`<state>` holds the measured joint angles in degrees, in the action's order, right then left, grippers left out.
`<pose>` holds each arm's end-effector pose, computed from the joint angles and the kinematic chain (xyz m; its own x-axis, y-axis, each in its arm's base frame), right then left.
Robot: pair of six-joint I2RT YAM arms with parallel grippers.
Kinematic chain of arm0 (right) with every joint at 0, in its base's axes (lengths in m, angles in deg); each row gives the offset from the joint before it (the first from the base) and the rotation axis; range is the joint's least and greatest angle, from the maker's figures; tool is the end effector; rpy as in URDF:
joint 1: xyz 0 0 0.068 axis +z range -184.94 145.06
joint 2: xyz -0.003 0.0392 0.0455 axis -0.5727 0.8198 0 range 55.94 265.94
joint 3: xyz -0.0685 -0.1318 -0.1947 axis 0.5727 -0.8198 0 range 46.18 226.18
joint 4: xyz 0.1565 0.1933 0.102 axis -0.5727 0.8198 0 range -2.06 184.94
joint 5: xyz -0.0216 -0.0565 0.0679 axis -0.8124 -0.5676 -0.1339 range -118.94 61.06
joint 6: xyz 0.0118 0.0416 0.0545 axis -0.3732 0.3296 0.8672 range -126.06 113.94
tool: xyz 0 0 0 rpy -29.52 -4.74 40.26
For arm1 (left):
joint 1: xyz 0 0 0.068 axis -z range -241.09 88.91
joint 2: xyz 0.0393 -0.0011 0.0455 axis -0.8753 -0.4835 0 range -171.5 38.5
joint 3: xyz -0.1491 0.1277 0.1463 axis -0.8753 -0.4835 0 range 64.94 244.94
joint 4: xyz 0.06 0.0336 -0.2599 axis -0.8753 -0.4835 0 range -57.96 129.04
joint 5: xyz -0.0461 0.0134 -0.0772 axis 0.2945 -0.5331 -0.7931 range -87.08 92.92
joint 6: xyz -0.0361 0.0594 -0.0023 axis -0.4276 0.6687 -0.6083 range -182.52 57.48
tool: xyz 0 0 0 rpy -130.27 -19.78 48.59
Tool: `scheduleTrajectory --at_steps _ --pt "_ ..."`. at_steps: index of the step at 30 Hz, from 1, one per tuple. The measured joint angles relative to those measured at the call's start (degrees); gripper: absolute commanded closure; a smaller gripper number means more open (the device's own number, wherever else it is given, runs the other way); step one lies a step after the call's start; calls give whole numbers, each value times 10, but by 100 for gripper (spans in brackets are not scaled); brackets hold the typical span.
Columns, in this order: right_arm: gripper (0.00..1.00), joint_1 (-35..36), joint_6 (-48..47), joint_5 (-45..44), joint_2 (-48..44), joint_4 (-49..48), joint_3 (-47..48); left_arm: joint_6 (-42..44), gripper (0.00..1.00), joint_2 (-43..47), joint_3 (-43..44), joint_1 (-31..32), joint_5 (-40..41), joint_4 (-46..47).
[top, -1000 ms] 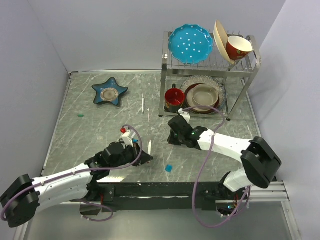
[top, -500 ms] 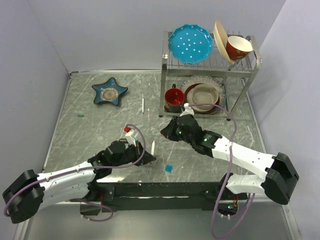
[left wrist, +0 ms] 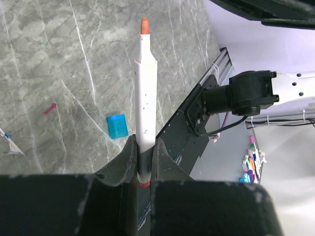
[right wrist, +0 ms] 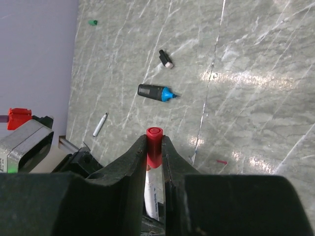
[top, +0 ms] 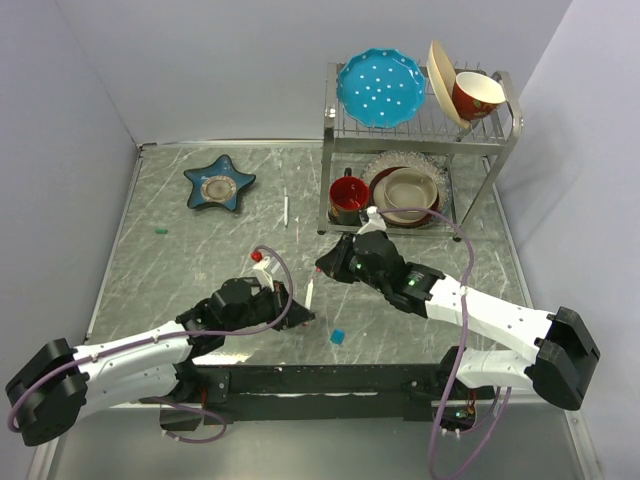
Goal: Insert the pens into the pen caps
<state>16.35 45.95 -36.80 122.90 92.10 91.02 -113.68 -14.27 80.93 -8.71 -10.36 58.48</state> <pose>0.1946 0.2303 0.2326 -0.7192 0.3510 -0.5996 -0.2103 0.7125 0.6694 0.1359 -0.1976 0.1588 -0.8188 -0.1794 -0.5454 0.4258 0.4475 -0.7864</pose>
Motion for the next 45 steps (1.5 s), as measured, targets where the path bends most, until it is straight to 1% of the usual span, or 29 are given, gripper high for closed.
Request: scheduleTrajectory --at_steps 21,28,33,38,41,45 --pt "81 21 9 -1 20 -11 0 7 99 4 0 0 -3 -4" --pt "81 41 15 -8 20 -16 -3 9 99 6 0 0 -2 -5" --pt "77 54 20 -28 19 -26 -18 9 99 6 0 1 -2 -18" --pt "76 59 19 -21 -5 -77 -62 10 99 16 8 3 -4 -44" --pt "76 61 15 -14 -42 -108 -88 14 99 26 21 3 -4 -52" --pt "75 61 4 -14 -85 -138 -92 34 99 55 42 4 -4 -54"
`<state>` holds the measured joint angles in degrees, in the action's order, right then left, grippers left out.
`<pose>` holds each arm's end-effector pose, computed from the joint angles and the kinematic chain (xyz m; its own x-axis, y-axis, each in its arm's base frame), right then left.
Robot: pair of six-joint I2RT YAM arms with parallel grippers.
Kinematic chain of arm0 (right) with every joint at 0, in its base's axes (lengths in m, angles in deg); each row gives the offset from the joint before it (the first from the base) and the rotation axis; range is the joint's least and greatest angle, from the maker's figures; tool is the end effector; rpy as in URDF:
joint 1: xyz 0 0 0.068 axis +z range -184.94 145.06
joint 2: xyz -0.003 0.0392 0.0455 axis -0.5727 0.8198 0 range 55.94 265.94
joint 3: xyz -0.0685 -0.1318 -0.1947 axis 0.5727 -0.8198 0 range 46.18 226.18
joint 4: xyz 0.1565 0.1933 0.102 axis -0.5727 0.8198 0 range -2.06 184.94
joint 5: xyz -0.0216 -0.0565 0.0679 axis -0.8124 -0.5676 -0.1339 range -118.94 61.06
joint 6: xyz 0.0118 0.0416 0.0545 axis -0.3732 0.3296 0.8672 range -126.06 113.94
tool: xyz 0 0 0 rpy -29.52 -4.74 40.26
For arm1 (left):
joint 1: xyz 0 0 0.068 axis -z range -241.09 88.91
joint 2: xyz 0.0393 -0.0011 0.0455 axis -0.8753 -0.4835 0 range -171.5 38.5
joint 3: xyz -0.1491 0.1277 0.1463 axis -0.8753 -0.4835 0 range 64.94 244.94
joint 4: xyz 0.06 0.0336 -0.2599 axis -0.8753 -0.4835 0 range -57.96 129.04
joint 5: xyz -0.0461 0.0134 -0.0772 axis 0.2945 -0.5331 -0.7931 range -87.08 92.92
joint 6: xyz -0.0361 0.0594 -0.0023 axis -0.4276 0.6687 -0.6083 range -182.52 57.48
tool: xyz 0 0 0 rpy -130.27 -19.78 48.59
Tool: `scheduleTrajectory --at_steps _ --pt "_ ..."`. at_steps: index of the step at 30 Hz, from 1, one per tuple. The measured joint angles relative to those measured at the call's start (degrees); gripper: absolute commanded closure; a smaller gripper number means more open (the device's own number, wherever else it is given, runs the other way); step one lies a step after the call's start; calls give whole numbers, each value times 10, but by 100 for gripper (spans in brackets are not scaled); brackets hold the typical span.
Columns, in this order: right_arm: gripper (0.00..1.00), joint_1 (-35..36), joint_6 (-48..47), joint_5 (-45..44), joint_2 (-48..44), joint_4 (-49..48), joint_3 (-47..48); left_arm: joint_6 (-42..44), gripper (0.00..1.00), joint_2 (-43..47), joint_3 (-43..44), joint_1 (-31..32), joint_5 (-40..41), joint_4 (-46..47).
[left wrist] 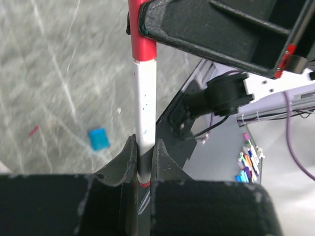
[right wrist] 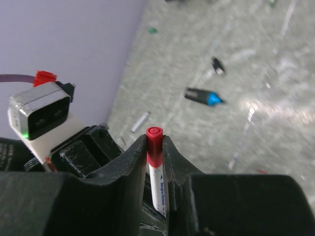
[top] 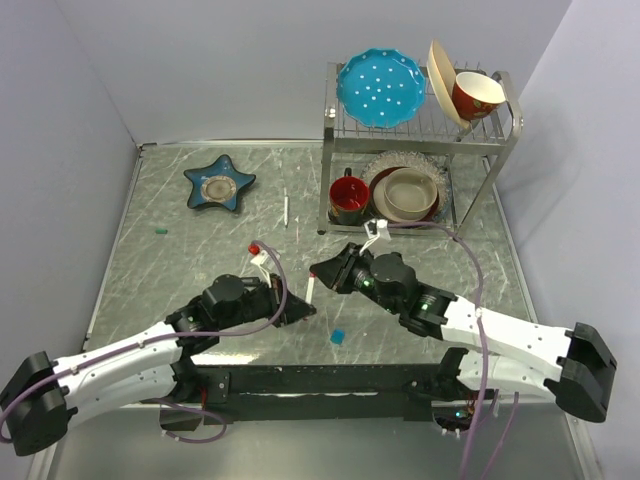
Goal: Insert the pens into the pen caps
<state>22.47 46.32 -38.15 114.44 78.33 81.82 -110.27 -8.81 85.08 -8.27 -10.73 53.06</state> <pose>0.1585 0.2308 0.2412 -0.6676 0.4072 -0.6232 -0.3586 0.5577 0.7486 0.1336 -0.1982 0.1949 -0.7683 -0.1773 -0.6151 0.5122 0.4059 -0.7569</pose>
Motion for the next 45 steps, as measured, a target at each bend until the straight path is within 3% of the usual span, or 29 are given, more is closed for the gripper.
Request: scheduleTrajectory --at_steps 4,14,22,32,45 --pt "73 0 -16 -5 -18 -19 10 28 99 10 38 0 8 -30" --pt "41 30 -19 16 -58 4 31 93 99 34 120 -1 19 -62" --pt "25 30 -53 18 -101 54 77 116 99 51 124 -1 14 -65" --pt "26 30 -106 -4 -77 130 187 126 99 76 124 -1 -25 -67" --pt "50 30 -150 1 -21 180 253 127 99 90 124 -1 -51 -66"
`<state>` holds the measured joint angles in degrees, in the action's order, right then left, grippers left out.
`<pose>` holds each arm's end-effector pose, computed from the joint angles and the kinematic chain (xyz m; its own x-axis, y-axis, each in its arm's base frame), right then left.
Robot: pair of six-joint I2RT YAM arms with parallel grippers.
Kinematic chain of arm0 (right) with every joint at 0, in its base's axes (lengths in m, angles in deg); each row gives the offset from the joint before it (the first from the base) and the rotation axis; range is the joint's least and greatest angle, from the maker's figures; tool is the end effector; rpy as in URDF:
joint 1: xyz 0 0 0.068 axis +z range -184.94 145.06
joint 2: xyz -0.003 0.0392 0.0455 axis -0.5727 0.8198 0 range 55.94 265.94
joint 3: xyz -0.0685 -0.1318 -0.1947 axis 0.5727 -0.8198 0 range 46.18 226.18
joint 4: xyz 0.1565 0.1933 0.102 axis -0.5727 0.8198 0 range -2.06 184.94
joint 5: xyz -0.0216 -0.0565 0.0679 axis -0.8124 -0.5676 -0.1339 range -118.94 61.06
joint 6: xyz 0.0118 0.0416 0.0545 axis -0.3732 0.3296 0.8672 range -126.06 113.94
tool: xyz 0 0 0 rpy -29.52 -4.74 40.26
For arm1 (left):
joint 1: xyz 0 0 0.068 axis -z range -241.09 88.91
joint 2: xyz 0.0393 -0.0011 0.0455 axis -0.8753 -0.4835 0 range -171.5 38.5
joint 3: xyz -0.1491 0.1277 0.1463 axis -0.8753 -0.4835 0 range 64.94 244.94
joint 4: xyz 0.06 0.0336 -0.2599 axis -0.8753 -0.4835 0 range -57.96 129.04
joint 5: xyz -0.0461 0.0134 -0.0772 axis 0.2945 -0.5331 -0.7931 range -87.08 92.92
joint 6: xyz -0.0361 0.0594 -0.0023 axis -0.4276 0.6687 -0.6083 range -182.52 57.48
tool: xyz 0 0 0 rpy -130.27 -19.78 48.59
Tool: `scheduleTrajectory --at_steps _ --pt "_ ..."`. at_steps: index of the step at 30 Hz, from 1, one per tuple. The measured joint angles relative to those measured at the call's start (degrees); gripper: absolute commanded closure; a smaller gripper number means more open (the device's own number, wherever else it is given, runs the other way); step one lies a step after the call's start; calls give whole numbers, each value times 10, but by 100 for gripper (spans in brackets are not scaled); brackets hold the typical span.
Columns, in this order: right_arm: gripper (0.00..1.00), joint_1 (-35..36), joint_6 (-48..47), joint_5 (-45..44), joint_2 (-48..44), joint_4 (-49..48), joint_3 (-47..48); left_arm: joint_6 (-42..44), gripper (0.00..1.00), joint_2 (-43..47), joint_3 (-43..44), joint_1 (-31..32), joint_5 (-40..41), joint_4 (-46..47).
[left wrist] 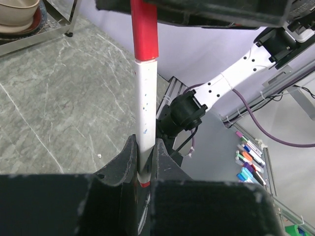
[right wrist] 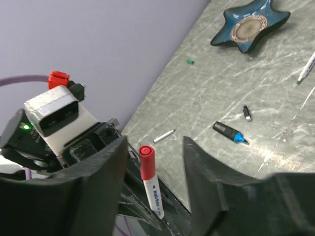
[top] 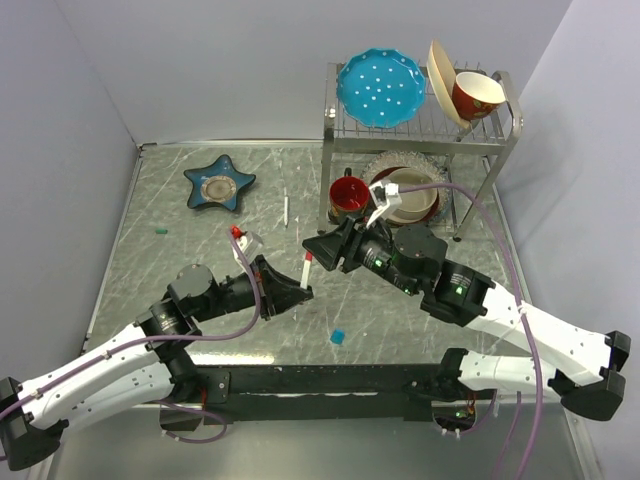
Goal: Insert the pens into the pen caps
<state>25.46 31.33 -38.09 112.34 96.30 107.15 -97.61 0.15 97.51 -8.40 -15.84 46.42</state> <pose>0.1397 0.2274 0.3807 -0.4996 0.3342 -0.7992 -0.5999 0.5320 0.5975 0.1194 -0.1867 0.2972 -0.5310 -0.2011 -0.8232 0.7855 0.2477 -0.5672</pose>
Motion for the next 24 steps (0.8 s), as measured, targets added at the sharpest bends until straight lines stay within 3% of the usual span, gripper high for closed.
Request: scheduleTrajectory --at_steps 2,9,24 --pt "57 0 -4 7 4 1 0 0 99 0 0 0 -3 0" --pt "100 0 -14 37 7 0 -4 2 99 -5 0 0 -7 -5" --pt "100 -9 -3 60 -78 -83 -148 36 99 -38 4 11 -25 -44"
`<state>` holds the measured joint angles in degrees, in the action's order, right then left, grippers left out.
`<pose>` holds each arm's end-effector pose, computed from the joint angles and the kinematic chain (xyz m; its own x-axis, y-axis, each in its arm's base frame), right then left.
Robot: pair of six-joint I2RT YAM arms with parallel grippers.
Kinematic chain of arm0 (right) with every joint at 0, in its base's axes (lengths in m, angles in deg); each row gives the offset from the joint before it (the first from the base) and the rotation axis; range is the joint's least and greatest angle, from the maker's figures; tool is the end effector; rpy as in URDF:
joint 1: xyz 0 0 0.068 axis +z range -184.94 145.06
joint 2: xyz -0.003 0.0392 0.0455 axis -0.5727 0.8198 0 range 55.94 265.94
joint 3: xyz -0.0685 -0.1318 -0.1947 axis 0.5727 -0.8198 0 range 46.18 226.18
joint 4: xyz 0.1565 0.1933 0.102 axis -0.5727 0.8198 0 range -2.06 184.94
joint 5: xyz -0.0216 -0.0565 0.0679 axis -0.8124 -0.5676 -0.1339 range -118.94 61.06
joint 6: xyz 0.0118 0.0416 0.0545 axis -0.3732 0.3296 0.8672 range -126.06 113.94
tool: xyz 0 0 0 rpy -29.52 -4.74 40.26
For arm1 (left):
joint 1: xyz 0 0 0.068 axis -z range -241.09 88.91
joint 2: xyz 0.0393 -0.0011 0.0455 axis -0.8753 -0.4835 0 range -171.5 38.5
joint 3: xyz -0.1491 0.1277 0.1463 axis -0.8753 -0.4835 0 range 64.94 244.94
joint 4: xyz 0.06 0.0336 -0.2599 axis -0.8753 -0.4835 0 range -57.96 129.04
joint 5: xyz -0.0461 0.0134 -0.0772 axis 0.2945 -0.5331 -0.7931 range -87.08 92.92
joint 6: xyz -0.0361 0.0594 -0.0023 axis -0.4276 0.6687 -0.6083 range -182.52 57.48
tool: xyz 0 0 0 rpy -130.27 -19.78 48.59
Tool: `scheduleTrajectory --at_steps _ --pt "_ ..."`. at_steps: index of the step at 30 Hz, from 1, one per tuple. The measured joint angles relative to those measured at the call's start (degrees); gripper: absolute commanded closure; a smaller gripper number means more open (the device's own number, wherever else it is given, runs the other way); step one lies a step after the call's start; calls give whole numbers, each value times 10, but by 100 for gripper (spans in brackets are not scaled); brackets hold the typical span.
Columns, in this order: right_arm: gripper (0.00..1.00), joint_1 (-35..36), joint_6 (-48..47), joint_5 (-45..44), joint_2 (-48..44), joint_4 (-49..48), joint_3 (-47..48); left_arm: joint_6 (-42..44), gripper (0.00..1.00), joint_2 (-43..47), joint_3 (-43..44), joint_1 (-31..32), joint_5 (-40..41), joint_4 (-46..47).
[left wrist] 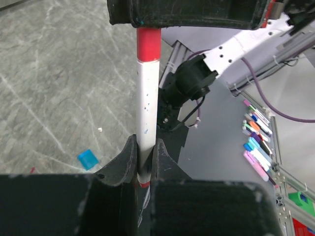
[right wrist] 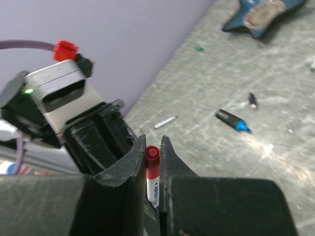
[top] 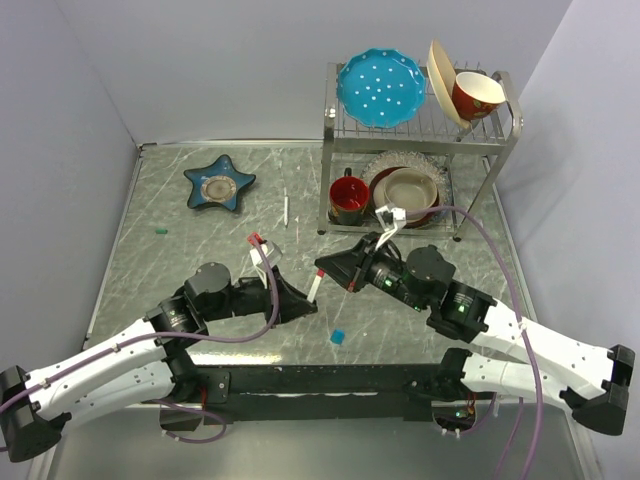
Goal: Insert the pens into the pen caps
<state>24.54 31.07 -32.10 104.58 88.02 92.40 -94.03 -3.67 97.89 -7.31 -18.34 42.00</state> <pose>0.1298 0.2139 0.3335 -0.5200 0.3048 -0.7980 -0.6501 0.4648 0.6011 0.1200 -0.1985 0.2762 -0.5591 -0.0608 -0.8269 0.7889 0.2676 -0.5532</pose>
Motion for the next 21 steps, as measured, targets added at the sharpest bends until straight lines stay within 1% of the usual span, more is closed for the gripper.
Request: scheduleTrajectory --at_steps 6,12,21 --pt "100 -6 6 26 -28 -52 -41 2 99 -21 0 0 -35 36" --pt "100 -7 26 32 -42 -104 -78 2 99 -23 0 0 -42 40" --pt "100 -7 21 31 -51 -110 -97 -7 99 -50 1 -16 -81 49"
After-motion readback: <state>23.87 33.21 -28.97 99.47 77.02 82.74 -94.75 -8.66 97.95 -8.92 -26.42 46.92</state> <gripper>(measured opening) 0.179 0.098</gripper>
